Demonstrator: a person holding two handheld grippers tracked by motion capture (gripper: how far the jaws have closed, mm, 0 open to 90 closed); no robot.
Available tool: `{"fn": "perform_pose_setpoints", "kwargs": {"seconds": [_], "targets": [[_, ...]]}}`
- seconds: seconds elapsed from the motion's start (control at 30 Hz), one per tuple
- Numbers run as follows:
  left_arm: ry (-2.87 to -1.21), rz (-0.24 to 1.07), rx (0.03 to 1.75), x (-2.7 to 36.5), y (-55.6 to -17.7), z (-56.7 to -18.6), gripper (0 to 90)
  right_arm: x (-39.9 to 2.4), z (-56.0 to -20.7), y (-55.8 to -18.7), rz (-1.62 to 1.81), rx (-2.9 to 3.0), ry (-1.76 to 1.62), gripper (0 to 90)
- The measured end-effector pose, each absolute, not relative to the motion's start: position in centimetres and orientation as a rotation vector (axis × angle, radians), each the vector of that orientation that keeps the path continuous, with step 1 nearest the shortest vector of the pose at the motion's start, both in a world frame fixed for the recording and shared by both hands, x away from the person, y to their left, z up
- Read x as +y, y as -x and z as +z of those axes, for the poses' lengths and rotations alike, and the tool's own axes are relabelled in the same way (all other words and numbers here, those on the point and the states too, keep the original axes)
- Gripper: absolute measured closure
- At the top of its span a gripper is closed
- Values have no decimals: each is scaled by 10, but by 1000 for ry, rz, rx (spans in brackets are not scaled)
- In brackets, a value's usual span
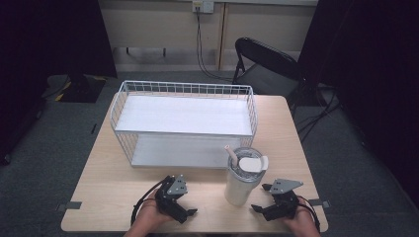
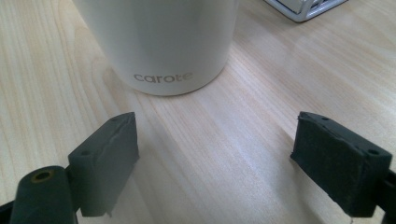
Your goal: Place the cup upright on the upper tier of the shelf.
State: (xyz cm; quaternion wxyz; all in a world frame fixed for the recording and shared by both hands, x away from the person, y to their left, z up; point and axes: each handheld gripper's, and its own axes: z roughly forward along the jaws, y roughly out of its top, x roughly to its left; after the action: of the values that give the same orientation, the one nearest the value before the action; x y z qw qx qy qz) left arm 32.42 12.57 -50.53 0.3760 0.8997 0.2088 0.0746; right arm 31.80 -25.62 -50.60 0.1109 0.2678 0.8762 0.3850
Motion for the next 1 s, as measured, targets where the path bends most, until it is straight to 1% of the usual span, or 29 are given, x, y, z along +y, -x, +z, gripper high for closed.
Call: {"fn": "perform_pose_setpoints", "kwargs": {"seconds": [0.4, 0.47, 0.73, 0.9, 1.0], "targets": [[-2298, 191, 532, 126, -324, -505, 0, -257, -504, -317, 1112, 2587, -798, 144], [-2302, 191, 534, 126, -324, -505, 0, -259, -503, -316, 1169, 2581, -824, 142], [-2300, 190, 532, 126, -324, -505, 0, -268, -471, -308, 1467, 2425, -831, 131], [-2300, 189, 528, 126, -325, -505, 0, -261, -462, -306, 1464, 2408, -781, 128], [-2300, 189, 528, 125, -325, -505, 0, -256, -458, -308, 1519, 2400, -755, 104]]}}
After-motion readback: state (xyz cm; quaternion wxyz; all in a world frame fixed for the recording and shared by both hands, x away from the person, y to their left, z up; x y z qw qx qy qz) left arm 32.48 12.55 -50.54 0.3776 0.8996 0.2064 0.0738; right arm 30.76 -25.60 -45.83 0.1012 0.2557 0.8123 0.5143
